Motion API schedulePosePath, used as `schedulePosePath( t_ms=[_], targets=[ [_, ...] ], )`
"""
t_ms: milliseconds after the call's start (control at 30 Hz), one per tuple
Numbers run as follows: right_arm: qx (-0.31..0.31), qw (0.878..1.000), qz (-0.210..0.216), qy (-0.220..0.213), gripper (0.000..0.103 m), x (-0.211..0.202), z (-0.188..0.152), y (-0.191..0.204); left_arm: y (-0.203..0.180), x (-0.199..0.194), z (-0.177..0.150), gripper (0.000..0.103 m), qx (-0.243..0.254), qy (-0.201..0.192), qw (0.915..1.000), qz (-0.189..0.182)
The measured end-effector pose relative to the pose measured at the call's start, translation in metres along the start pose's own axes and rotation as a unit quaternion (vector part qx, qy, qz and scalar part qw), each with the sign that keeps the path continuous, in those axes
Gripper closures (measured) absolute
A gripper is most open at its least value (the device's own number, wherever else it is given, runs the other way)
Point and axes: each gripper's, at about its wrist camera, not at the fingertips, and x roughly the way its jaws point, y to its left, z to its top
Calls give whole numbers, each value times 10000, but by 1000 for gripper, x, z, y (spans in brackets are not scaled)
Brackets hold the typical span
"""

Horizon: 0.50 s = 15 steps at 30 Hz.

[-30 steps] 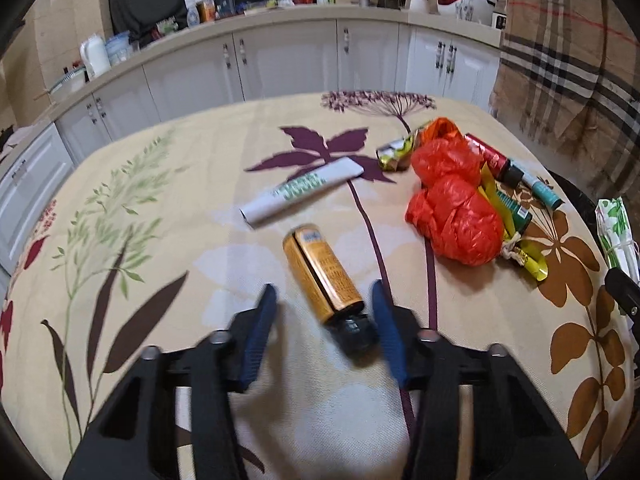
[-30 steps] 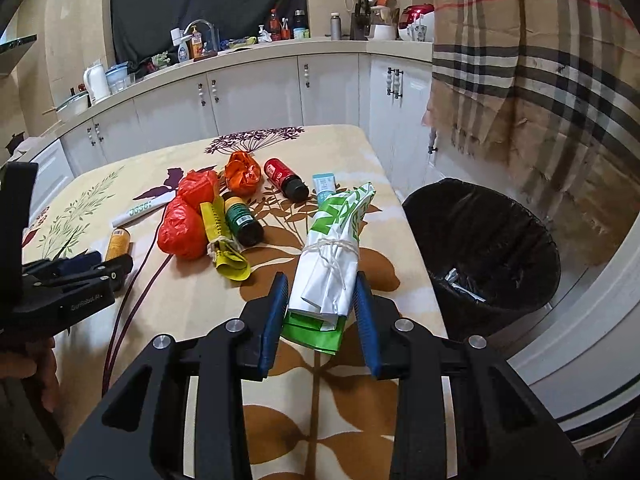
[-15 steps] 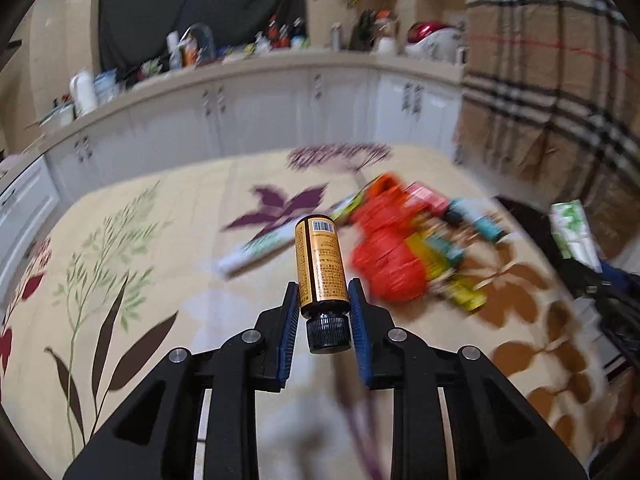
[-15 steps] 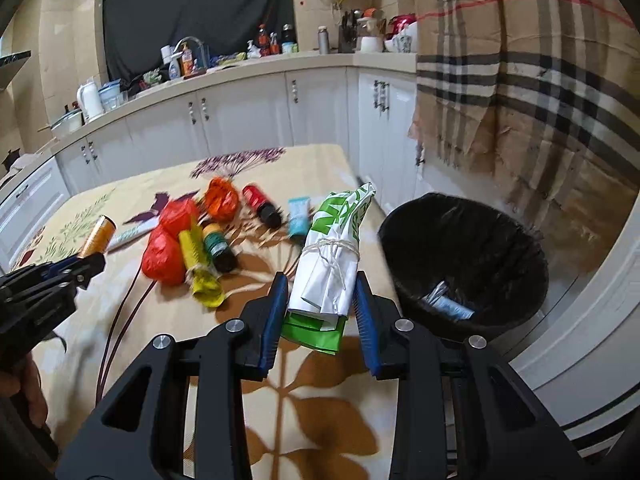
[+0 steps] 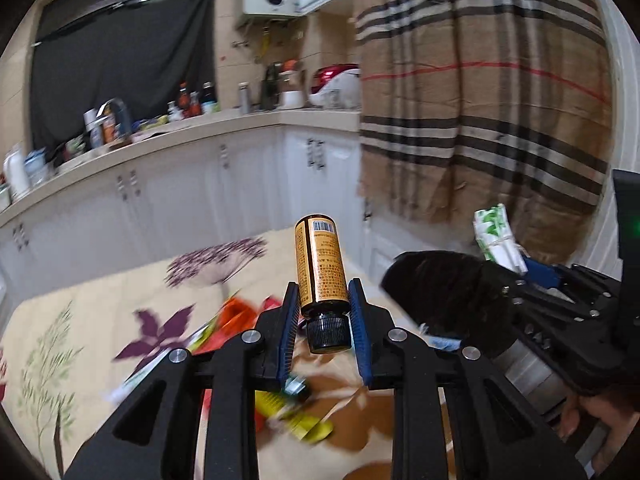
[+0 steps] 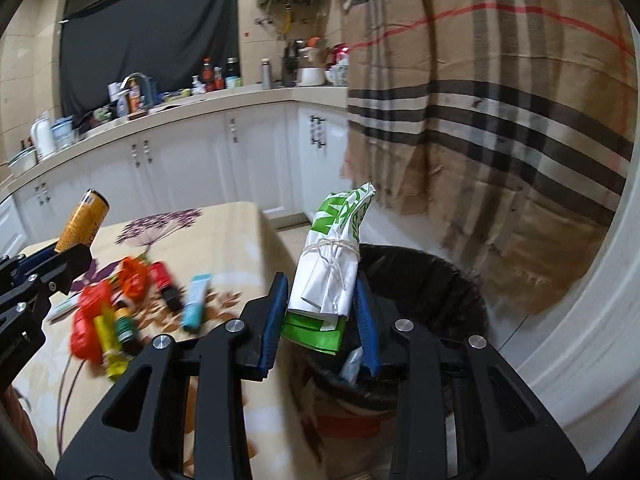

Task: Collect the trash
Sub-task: 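Carry both items to the black bin and open both grippers over it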

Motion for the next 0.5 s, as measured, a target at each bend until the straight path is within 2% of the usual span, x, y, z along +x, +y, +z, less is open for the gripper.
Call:
schedulePosePath(
  t_ms=[267,500],
  targets=[
    [190,9988,-440,61,71,29,10,-29,-37,43,21,77,296,39,9993,-211],
    [245,9975,-644,154,70,49,12,-44,-59,80,31,77,427,232,9982,-339]
  ],
)
